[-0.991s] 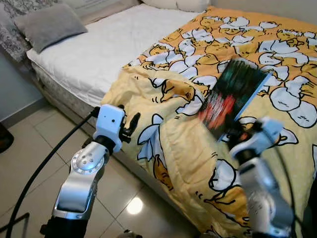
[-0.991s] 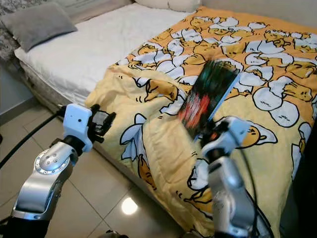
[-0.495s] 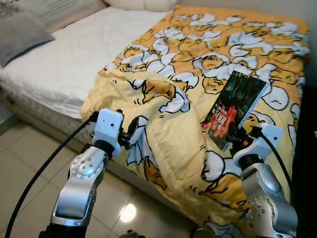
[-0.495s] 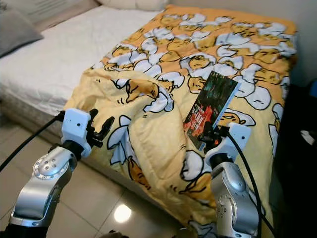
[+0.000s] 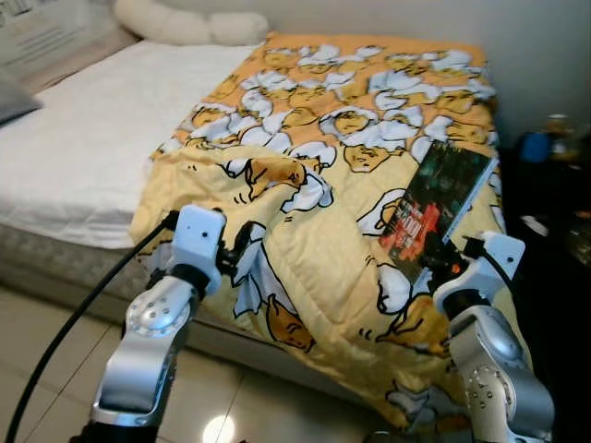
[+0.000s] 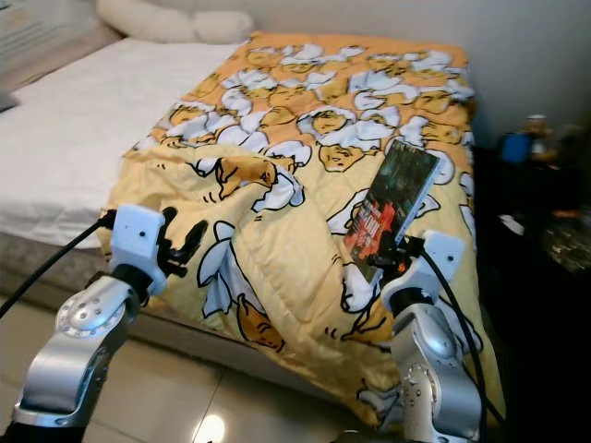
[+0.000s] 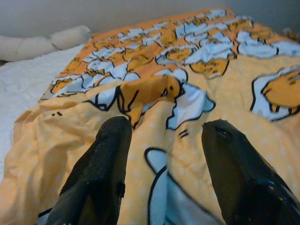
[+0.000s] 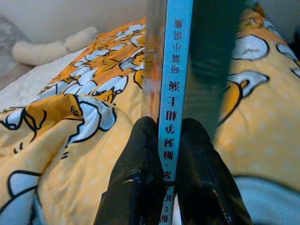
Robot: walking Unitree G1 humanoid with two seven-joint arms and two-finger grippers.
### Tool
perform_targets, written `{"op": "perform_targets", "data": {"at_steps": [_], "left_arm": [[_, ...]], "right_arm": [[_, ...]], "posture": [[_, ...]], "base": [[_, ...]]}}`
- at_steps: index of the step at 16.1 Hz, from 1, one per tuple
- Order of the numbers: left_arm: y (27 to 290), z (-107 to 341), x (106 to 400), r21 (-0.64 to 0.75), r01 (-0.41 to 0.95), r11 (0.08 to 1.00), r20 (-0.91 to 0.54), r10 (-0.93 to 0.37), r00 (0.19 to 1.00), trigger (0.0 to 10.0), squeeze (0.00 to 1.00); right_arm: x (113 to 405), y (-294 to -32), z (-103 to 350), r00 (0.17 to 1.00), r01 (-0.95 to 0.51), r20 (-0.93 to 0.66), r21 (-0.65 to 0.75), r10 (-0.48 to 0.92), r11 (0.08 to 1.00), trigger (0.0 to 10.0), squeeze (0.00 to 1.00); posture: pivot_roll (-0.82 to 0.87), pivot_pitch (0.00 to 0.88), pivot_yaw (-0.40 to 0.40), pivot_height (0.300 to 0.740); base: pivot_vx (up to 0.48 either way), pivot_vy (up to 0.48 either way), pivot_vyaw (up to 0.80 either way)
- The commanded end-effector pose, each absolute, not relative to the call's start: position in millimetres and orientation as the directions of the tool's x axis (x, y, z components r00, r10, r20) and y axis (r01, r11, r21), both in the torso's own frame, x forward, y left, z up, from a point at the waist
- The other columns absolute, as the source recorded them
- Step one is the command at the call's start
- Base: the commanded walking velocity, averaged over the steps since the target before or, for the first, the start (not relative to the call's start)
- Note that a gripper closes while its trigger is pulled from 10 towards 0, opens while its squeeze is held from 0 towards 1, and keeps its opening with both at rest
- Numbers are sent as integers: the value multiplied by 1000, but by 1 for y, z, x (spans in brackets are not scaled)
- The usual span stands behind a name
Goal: Clean up the room
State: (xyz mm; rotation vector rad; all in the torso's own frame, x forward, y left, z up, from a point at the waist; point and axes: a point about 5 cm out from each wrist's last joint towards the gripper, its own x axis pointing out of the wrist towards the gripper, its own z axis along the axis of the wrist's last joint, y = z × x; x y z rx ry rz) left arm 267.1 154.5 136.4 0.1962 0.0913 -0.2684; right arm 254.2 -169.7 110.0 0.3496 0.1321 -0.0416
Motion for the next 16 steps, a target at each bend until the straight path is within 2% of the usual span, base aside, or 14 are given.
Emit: {"op": "perform_targets", "data": {"at_steps": [1,11,16], "left_arm": [[155,141,267,192,266,945,-109,-249,962,10000,255],[152,145,269,184,269,945,-107,-253,962,10000,259],[153,146,269,193,280,940,-114,-262,958,10000,263]], "right_arm": [[258,-163,120,996,26,-93,337,6,941,10000,0],[256,-161,116,993,34,-117,361,9,932,10000,0],[254,-159,115,994,29,-113,360,12,932,10000,0]], "posture": [[-39,0,95,740],[-18,0,76,740],[-17,0,83,740]], "base": [[0,322,-650],[0,335,-617],[0,365,0]]}}
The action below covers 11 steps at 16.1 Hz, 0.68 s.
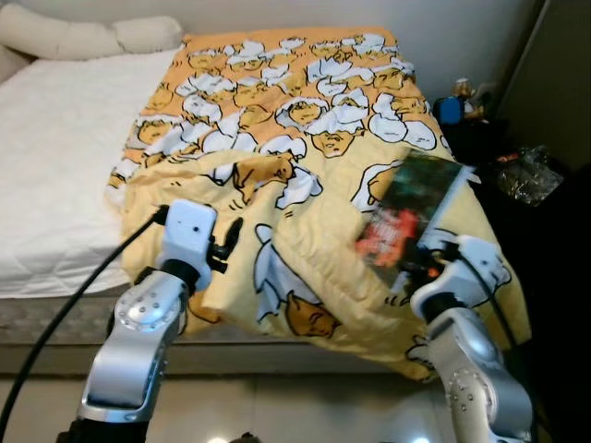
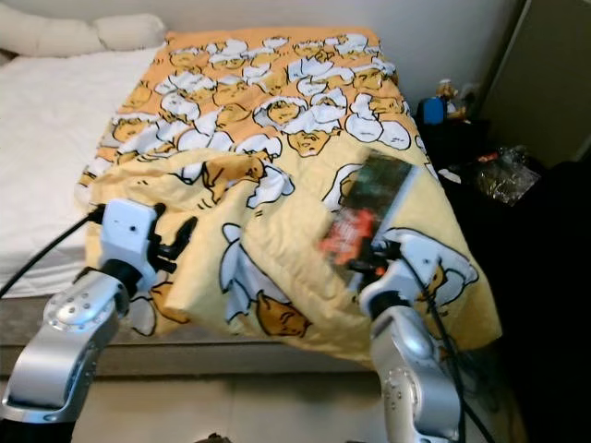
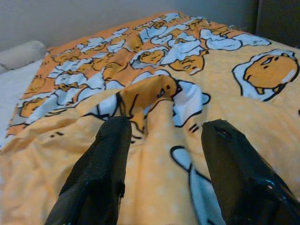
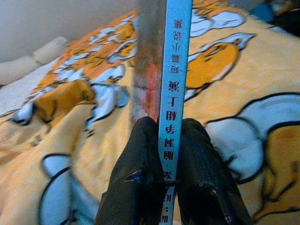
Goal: Clean up the room
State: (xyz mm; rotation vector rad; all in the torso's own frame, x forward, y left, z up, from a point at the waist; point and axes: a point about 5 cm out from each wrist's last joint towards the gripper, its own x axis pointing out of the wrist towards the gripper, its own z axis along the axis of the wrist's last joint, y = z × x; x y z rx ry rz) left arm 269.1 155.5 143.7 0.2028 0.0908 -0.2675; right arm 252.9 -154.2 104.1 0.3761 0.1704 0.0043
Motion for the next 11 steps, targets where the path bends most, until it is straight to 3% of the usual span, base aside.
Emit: {"op": "perform_targets", "data": {"at_steps": [1,11], "left_arm": [[153,146,268,193,282,940,-115,-264,958,10000,263],[155,144,266,194,288,938,-123,-268,956,10000,267]], "right_arm": [[254,-159,115,994,29,-109,359,11,933,10000,0],[254,-157,115,994,31,-107,298,1,954,10000,0]], "posture": [[-19,0,85,740],[-13,0,80,740]], "base": [[0,364,0],[0,366,0]]}}
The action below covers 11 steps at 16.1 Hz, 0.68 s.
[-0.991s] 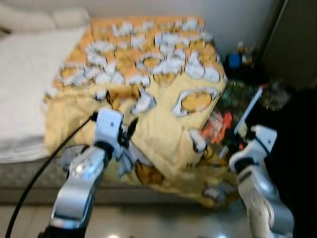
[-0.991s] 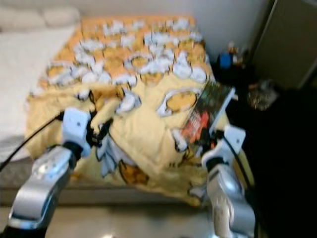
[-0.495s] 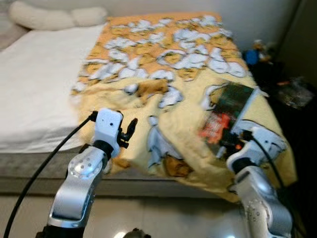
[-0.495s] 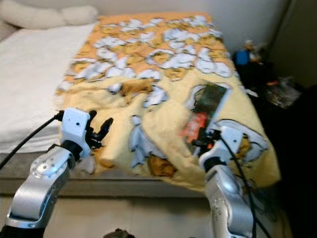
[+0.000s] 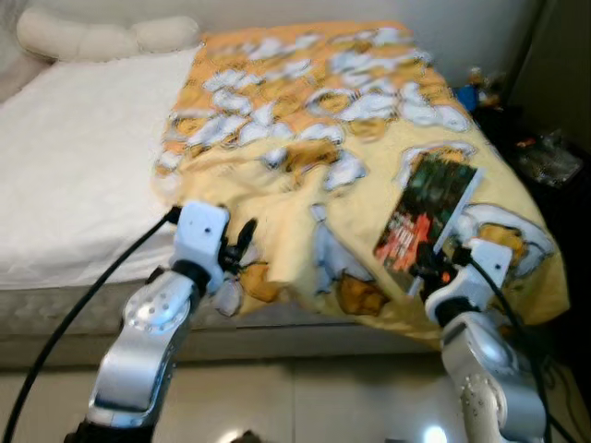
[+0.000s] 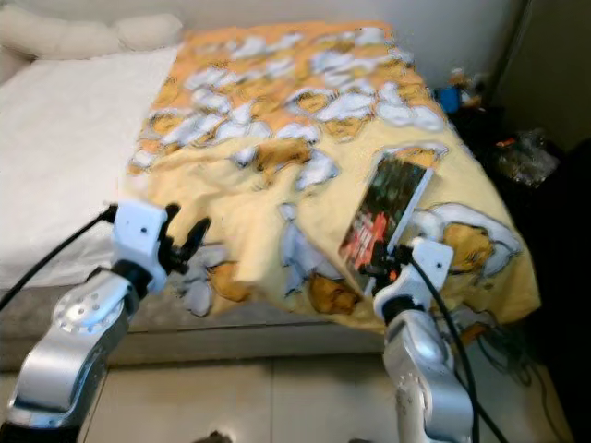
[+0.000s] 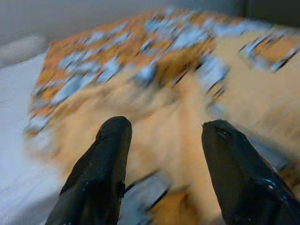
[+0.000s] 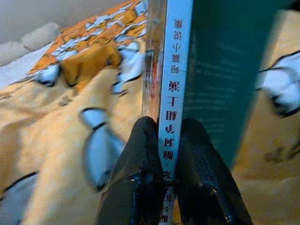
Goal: Clean up the room
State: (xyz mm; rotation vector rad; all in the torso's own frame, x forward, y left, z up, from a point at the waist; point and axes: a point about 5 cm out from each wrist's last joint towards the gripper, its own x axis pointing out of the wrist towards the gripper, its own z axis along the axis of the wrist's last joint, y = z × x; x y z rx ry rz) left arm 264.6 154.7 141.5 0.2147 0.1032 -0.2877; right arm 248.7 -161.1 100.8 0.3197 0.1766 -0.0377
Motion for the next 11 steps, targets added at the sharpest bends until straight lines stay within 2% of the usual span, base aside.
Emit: {"op": "perform_targets", "data": {"at_steps": [1,11], "left_arm": [[155,144,266,194,287,938,-123,-267,956,10000,263],[152,145,266,168,295,941,-115,-278,954,10000,255]], "right_arm": [[254,-158,115,994,43,-107,283,-13,958,10000,0],[256,-160,115,995,54,-97,241,-31,969,10000,0]], "posture": [[-15,0,81,740],[-15,0,75,740]], "base": [[0,368,0],[0,365,0]]}}
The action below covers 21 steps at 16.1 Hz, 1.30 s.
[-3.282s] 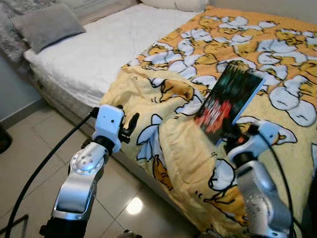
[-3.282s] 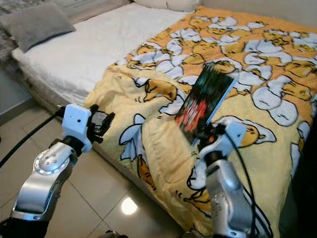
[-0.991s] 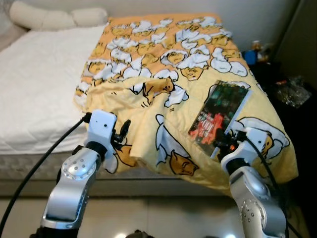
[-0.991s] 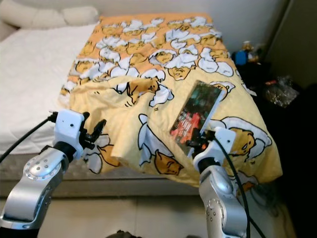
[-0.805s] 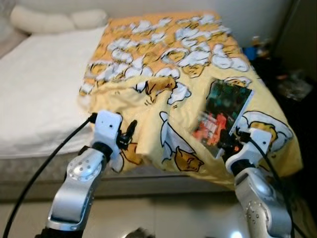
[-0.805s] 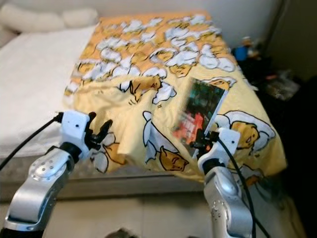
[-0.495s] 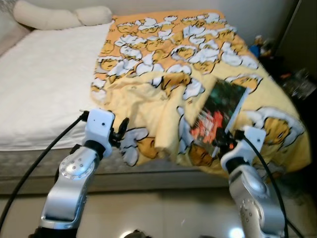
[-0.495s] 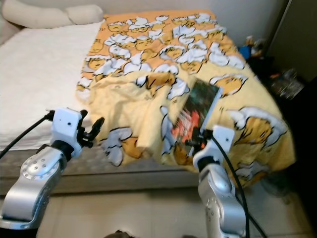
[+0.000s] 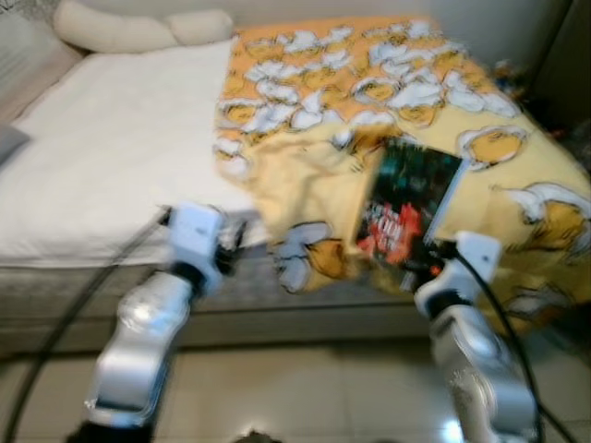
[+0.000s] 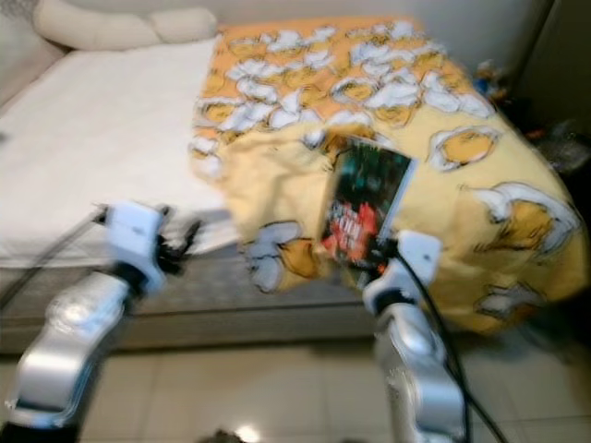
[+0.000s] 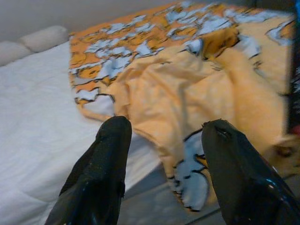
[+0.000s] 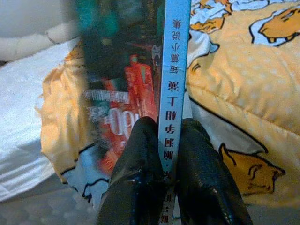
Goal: Clean up the room
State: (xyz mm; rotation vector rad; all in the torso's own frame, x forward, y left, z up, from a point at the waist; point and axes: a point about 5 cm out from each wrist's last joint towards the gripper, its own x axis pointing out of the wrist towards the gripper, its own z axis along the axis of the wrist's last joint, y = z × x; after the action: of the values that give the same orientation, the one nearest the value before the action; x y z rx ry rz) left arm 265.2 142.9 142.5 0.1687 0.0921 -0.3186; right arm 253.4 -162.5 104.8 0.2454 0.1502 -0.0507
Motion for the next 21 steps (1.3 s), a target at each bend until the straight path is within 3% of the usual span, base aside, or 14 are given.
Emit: {"op": "perform_targets", "data": {"at_steps": [1,21], "left_arm": [[152,145,267,170,290,942,-113,-273,955,10000,255],[155,143,266,161,269,950,-121,-251,960,10000,267]], "right_arm": [[256,-159,114,995,51,-97,242,-28,969,10000,0],[263,-155,122,995,-47,-67,288,69,957,10000,0]], "posture": [[-12,0,73,740],[-10,0,57,740]], "base": [[0,334,0],[0,337,0]]}}
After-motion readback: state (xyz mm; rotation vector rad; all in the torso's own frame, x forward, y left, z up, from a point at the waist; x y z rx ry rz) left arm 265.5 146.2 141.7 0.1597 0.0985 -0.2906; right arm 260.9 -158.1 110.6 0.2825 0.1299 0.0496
